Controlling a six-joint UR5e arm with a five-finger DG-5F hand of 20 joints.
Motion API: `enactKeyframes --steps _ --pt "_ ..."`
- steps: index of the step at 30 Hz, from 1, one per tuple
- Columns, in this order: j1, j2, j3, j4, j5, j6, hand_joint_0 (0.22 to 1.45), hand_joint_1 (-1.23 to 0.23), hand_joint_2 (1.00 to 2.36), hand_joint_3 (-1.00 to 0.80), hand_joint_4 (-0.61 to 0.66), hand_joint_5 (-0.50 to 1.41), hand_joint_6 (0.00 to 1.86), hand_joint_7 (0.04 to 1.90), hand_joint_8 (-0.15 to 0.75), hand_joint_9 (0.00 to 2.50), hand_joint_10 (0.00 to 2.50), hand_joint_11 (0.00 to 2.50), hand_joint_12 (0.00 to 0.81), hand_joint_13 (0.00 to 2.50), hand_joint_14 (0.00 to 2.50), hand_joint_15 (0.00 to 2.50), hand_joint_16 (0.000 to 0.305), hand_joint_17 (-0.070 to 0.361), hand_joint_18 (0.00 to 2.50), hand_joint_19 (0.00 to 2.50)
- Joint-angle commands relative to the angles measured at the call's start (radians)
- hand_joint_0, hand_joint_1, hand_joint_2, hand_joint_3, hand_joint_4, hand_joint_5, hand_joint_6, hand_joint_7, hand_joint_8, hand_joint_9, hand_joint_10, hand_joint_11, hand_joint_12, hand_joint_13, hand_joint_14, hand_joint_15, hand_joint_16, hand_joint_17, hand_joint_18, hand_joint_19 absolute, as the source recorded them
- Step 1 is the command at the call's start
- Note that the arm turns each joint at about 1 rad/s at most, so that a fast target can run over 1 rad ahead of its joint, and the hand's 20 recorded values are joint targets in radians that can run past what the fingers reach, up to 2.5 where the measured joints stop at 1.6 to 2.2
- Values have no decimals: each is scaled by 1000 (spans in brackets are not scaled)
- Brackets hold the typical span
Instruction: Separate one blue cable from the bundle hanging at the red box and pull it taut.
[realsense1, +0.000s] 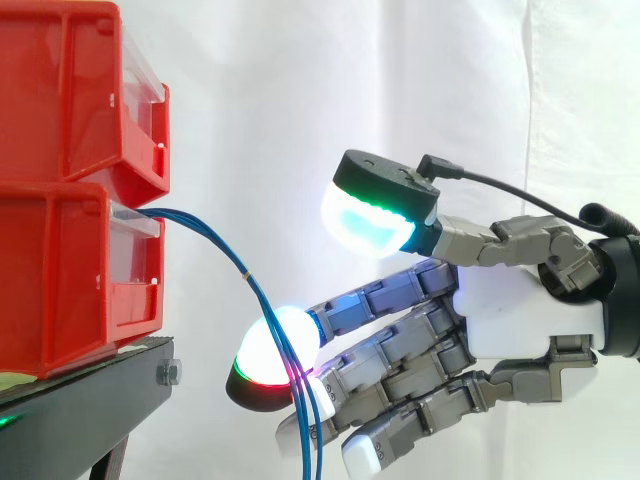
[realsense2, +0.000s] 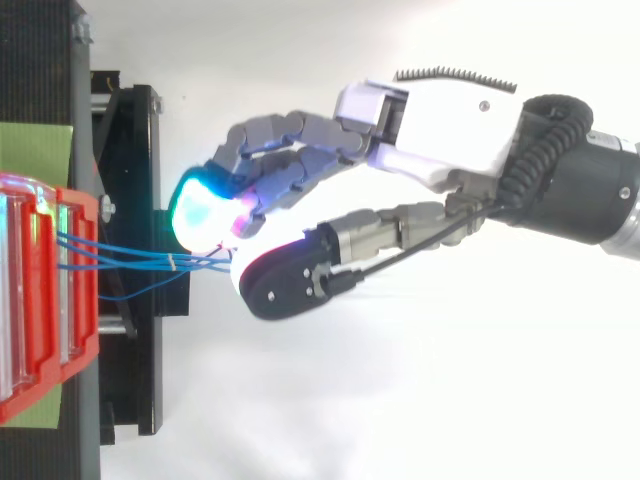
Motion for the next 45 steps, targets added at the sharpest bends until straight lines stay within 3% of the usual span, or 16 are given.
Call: enactKeyframes --steps 1,7,18,26,37,45 --pt "2 -12 1 7 -23 6 542 -618 1000 -500 311 -194 502 938 366 683 12 520 375 592 10 331 51 114 622 422" --pt "2 -34 1 61 -59 40 537 -638 1000 -500 317 -195 502 938 362 679 9 519 374 616 11 349 50 113 628 422" --pt "-8 -58 1 110 -64 54 570 -614 1000 -491 314 -193 502 935 361 697 12 534 370 664 12 376 48 108 641 432" --pt "-12 -58 43 122 -62 57 628 -678 1002 -473 305 -189 502 957 354 720 10 554 364 724 12 402 45 102 671 449" --pt "0 -58 43 169 -79 57 641 -715 1001 -488 306 -189 502 964 347 750 12 611 359 770 15 447 44 99 693 483" --pt "3 -58 43 161 -90 57 641 -640 1008 -411 306 -182 502 1000 354 804 10 666 365 804 16 472 44 100 707 496"
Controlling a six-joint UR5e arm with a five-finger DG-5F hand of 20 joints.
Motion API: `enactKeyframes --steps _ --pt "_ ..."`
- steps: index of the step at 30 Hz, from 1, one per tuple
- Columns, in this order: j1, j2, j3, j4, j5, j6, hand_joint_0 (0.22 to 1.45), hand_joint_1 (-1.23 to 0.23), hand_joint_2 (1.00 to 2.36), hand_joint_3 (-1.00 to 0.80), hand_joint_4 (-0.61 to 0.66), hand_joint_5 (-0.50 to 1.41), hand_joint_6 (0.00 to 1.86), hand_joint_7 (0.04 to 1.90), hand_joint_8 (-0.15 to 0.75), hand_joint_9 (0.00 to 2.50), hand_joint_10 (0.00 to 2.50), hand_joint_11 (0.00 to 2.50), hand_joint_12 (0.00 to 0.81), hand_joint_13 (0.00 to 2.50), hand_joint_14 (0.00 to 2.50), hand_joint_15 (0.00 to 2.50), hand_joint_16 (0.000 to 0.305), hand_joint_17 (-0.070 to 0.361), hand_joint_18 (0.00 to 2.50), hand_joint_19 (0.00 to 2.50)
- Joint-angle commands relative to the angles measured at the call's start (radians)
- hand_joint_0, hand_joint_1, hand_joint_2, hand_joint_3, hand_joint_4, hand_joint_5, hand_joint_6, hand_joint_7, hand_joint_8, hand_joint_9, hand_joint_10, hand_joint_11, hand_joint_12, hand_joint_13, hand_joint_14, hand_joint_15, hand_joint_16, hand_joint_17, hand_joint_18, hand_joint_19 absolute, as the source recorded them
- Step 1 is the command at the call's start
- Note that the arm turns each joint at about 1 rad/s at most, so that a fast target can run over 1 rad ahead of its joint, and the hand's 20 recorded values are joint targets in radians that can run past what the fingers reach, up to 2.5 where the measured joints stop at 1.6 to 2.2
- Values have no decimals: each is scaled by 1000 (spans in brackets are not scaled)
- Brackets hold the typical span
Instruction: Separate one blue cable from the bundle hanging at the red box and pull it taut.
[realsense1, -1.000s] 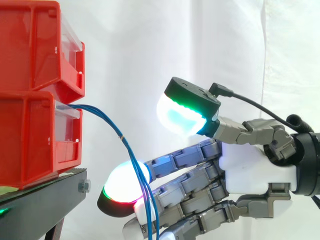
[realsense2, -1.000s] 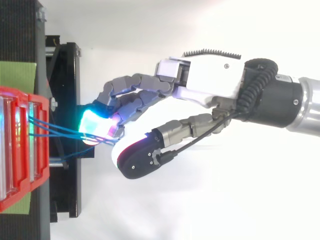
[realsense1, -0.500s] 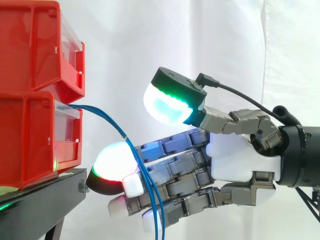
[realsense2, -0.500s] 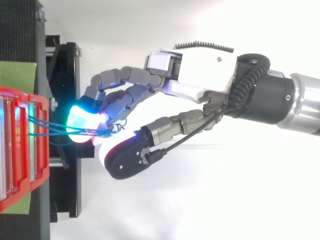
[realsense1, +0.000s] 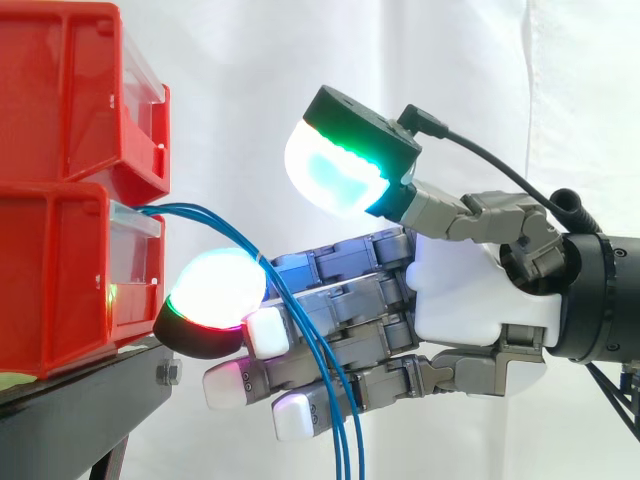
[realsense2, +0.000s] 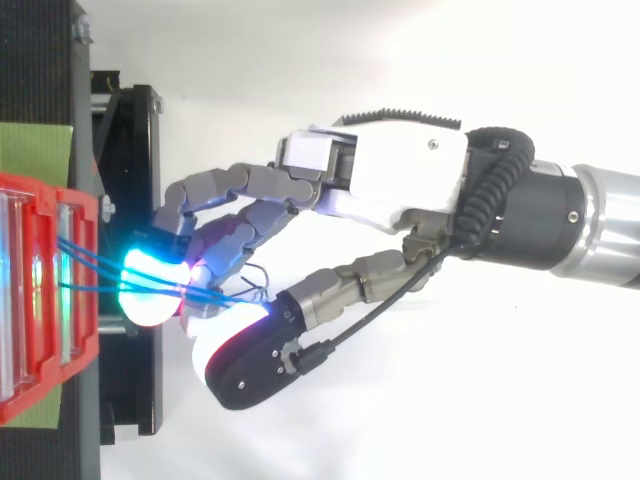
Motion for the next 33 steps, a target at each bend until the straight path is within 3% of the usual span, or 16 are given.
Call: enactKeyframes --steps 1,8,20,24,26,33 --pt "-1 0 0 -7 -1 0 644 -631 1009 -394 301 -180 502 1008 353 813 12 681 370 816 14 474 45 100 710 485" --pt "-1 0 1 -9 -3 0 658 -595 1015 -320 255 -157 500 1143 365 867 9 763 377 840 16 495 45 102 726 502" --pt "-9 2 3 -10 -40 -1 632 -562 1009 -391 228 -154 565 1069 370 884 12 769 380 860 15 508 46 103 738 503" --pt "-10 2 27 -15 -50 -5 632 -562 1010 -380 215 -165 640 967 370 893 13 773 380 869 15 511 46 103 747 496" --pt "-10 2 30 -15 -61 -15 646 -568 1013 -348 204 -182 737 831 372 902 13 784 380 874 15 501 46 103 751 499" --pt "-15 6 32 -15 -78 -18 651 -652 1015 -295 203 -212 857 762 372 887 11 791 381 877 15 506 46 103 754 499"
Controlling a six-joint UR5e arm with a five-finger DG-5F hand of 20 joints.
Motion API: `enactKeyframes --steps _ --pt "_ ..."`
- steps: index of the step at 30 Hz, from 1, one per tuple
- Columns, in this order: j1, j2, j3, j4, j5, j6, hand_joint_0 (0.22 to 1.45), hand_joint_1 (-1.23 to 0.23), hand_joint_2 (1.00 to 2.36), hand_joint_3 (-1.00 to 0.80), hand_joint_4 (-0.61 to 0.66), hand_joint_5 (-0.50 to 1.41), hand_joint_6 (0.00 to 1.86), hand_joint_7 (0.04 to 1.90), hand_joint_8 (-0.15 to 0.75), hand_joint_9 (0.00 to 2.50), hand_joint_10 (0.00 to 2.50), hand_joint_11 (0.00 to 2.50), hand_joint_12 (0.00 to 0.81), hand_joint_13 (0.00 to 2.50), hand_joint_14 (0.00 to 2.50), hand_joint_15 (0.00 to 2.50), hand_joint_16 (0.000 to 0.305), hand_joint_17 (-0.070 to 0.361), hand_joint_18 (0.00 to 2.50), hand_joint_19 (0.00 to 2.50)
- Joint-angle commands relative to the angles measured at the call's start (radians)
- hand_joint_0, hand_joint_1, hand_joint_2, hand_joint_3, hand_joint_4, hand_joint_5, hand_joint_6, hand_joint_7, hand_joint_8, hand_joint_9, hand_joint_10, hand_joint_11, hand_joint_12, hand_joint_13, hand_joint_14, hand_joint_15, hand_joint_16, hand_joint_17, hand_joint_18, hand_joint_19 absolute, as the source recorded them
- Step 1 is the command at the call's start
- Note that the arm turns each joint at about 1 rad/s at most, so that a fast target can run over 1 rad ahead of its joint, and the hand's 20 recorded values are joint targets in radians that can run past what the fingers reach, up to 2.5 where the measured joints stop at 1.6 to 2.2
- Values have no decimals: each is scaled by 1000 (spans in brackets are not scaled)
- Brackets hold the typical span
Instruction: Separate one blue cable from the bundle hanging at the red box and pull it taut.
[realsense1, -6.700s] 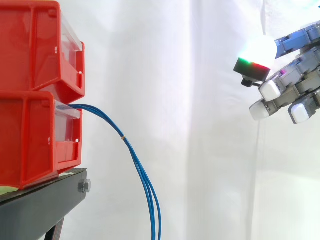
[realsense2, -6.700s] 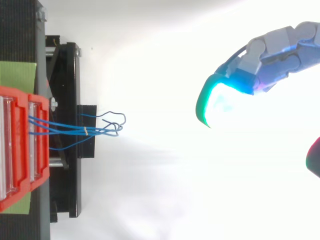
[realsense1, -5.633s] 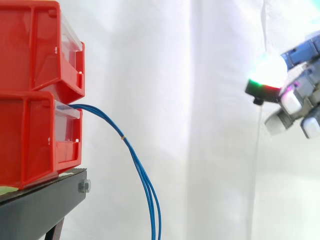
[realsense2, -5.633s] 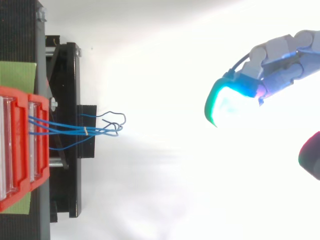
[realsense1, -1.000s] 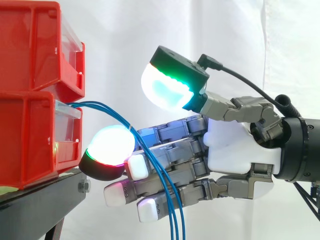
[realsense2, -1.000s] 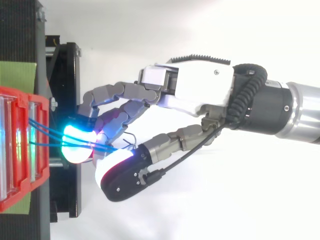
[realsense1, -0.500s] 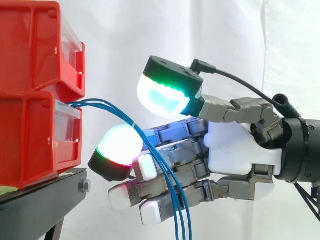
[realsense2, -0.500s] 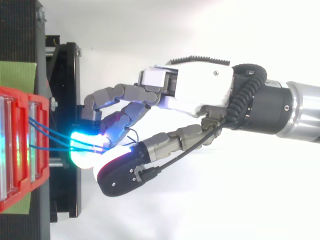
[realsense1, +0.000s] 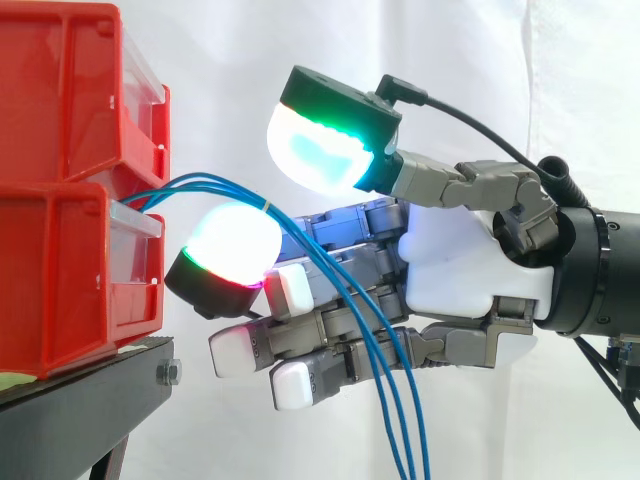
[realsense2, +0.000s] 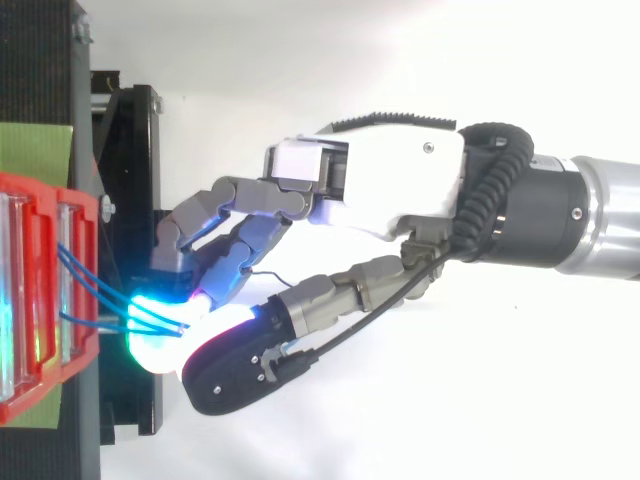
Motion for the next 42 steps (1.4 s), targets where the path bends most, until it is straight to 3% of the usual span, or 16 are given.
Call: enactKeyframes --steps 1,5,11,18,24,29,42 --pt "-3 5 0 0 -6 -1 645 -666 1014 -316 192 -214 887 757 370 887 9 803 383 877 15 510 45 102 757 498" --pt "-5 26 0 -15 -6 -19 642 -676 1011 -353 192 -208 923 772 372 890 11 794 381 881 15 506 45 102 759 500" --pt "-9 51 0 -64 -4 -30 663 -703 1021 -159 84 -209 973 870 377 894 10 808 377 882 17 514 45 102 767 515" --pt "-9 52 1 -66 1 -31 719 -773 1024 -112 26 -213 984 984 381 909 9 851 377 910 17 534 45 101 787 542" --pt "-9 52 0 -75 -1 -30 790 -804 1013 -327 15 -204 992 946 381 951 9 871 381 936 17 547 44 99 794 580" --pt "-11 51 0 -100 -4 -28 806 -863 1000 -500 29 -179 975 1028 386 1035 12 934 377 983 18 562 43 97 849 573" --pt "-25 52 0 -135 -53 -28 518 -866 1000 -500 115 -124 922 1073 421 1142 12 983 400 1047 19 596 48 108 918 587"
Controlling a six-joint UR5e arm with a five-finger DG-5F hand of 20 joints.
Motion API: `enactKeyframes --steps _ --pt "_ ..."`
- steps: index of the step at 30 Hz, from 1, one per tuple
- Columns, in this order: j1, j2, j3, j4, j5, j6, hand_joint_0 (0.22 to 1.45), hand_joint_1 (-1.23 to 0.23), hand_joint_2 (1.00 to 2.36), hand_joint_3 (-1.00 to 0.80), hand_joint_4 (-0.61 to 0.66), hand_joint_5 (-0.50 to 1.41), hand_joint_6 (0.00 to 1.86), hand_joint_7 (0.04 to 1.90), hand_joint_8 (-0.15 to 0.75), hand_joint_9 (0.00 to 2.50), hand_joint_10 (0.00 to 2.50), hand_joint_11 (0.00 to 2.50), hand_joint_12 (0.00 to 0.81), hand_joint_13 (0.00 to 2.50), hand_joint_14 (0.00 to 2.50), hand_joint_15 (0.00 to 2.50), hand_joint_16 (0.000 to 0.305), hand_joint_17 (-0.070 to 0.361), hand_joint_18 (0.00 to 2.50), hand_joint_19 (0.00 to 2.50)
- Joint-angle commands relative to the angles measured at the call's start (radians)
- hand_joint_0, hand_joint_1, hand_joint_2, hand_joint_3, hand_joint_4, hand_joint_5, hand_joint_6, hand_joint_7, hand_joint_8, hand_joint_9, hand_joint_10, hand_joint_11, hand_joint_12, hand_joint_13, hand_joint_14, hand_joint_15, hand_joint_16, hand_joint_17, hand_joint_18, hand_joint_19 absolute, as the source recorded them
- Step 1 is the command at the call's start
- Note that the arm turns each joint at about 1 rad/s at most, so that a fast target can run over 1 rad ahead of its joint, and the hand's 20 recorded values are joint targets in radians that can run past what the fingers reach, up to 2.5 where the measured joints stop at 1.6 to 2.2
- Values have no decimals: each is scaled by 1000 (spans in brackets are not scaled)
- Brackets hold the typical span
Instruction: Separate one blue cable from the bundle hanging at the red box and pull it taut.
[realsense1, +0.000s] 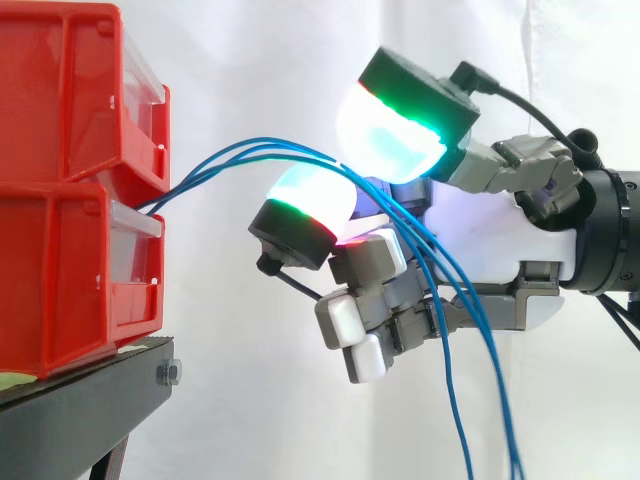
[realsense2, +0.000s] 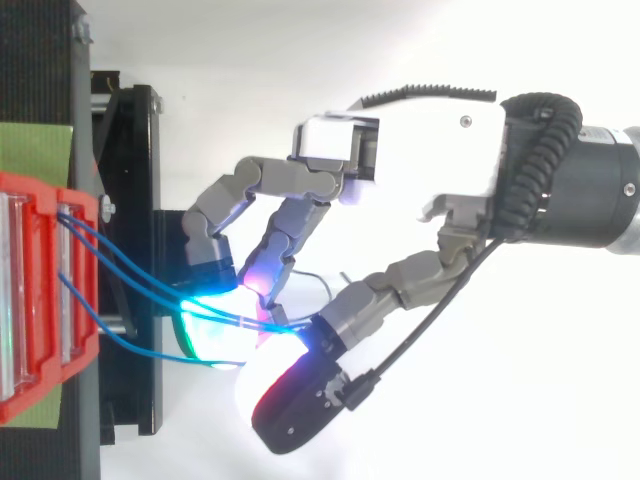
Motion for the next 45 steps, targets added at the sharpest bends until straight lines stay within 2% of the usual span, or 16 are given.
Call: enactKeyframes --steps 1,4,8,12,14,17,20,24,26,28,32,35,37,39,43,45 --pt "-6 0 0 -5 -17 0 508 -864 1000 -500 119 -124 918 1075 420 1145 11 974 406 1052 16 591 49 110 923 584" --pt "-11 0 0 -10 -26 0 479 -817 1000 -500 128 -122 913 1071 431 1152 11 959 414 1061 16 589 51 116 943 573" --pt "-14 0 0 -17 -31 0 584 -539 1000 -500 103 -125 905 1074 408 1156 13 953 389 1046 17 598 47 106 909 608" --pt "-18 2 0 -19 -31 0 623 -562 1001 -484 100 -129 901 1097 409 1143 13 944 397 1044 19 599 47 106 913 612" --pt "-20 0 0 -19 -31 0 627 -623 1010 -376 133 -132 902 1141 413 1139 13 943 398 1043 17 601 48 108 915 609" --pt "-21 0 0 -19 -31 0 639 -754 1018 -231 143 -145 926 1109 414 1113 13 964 400 1035 19 602 49 109 914 621" --pt "-21 0 0 -19 -28 0 658 -794 1021 -171 128 -147 924 1180 413 1110 13 969 403 1032 17 603 49 109 916 621" --pt "-23 0 2 -19 -28 0 717 -852 1021 -190 46 -162 952 1143 399 1075 12 1009 400 1020 19 614 48 109 913 662" --pt "-24 0 0 -19 -28 0 748 -871 1010 -369 65 -174 956 1012 384 1055 14 1016 387 999 20 626 47 107 899 666" --pt "-28 0 0 -19 -31 0 700 -858 1000 -500 129 -173 947 966 379 1053 12 1012 385 992 21 623 48 107 901 662" --pt "-32 0 2 -19 -31 -2 566 -702 1000 -500 114 -145 901 1021 385 1094 12 938 398 996 18 614 50 113 910 666" --pt "-35 0 0 -19 -31 -2 588 -556 1000 -500 111 -136 882 1026 384 1111 15 911 395 996 18 615 50 112 906 662" --pt "-37 0 0 -19 -31 -2 624 -563 1000 -500 102 -134 878 1051 385 1115 14 919 393 996 19 618 50 113 907 655" --pt "-38 0 0 -19 -31 -2 631 -600 1005 -443 109 -135 879 1056 389 1116 13 925 395 999 18 614 50 113 910 657" --pt "-37 0 0 -19 -31 -2 623 -724 1018 -200 138 -141 884 1187 401 1087 11 932 403 999 17 612 51 114 916 654" --pt "-38 0 0 -19 -31 -3 640 -774 1021 -135 119 -150 914 1131 403 1074 13 942 403 995 17 614 51 116 920 653"
